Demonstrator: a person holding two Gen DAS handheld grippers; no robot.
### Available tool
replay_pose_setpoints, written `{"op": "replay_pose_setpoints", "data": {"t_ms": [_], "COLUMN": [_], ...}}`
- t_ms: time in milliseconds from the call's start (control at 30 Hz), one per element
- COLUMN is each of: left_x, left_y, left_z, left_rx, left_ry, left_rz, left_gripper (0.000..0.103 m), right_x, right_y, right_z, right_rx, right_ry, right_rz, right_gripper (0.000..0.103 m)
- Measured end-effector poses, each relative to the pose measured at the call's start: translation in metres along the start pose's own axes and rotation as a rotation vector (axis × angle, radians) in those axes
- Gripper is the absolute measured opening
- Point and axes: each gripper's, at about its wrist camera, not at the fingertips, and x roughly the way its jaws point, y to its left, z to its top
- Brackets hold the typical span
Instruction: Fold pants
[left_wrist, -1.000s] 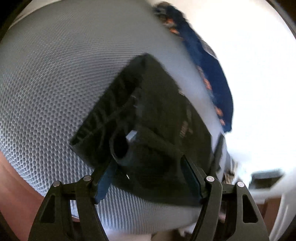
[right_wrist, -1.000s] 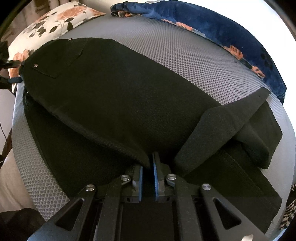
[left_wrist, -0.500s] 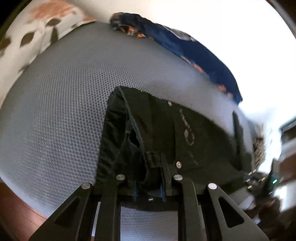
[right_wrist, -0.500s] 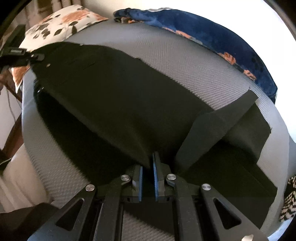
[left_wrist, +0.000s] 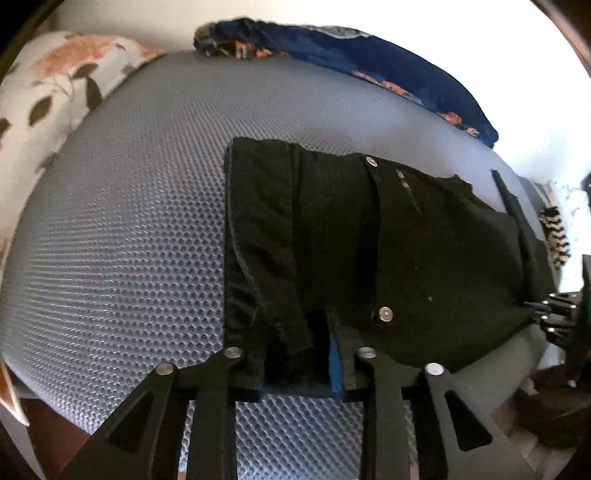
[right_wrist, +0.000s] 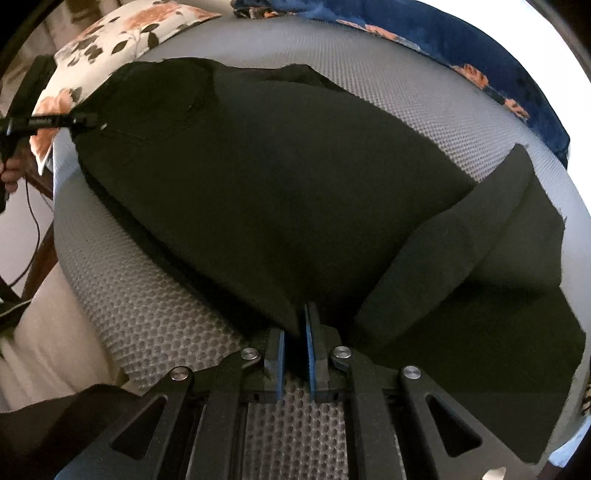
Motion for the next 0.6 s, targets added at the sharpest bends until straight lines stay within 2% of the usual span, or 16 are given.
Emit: {"op": "replay_pose_setpoints", "data": {"t_ms": [133,233,267,367,433,600], "left_x": [-0.013,-0.029,-0.043,-0.062,-0.068,-0.057], "left_y": [-0.003,-0.010,-0.008,-0.037,-0.060,-0.130], "left_z": [-0.005,-0.010,-0.015,-0.016,-0.015,-0.011], "left_rx": [-0.027,-0.014,0.007,0.100,0.156,0.299], "left_ry": [-0.044,-0.080,-0.111,-0.204,-0.229,-0.219], "left_rz": [0.019,0.080,0.108,0.140,0.105,-0.059], "left_gripper": [0.041,0.043,0.043,0.043,0.043,0.045], "right_x": [-0.001,-0.002,-0.002,-0.005,-0.007,-0.018], "right_y": [-0.005,-0.005,-0.005,-0.010,-0.013,-0.013], "right_z": [0.000,-0.001,0.000,0.002,0.002,0.003], "right_rx": [0.029,0.038,0.042,0.048,0.057,0.036], "right_ry": [-0.010,-0.015,-0.015,-0.022,-0.024,-0.061], "right_rz": [0.020,0.025,0.029,0.033,0.038,0.009], "right_gripper": [0.010,0.010,0.010,0.015,0.018,0.024]}}
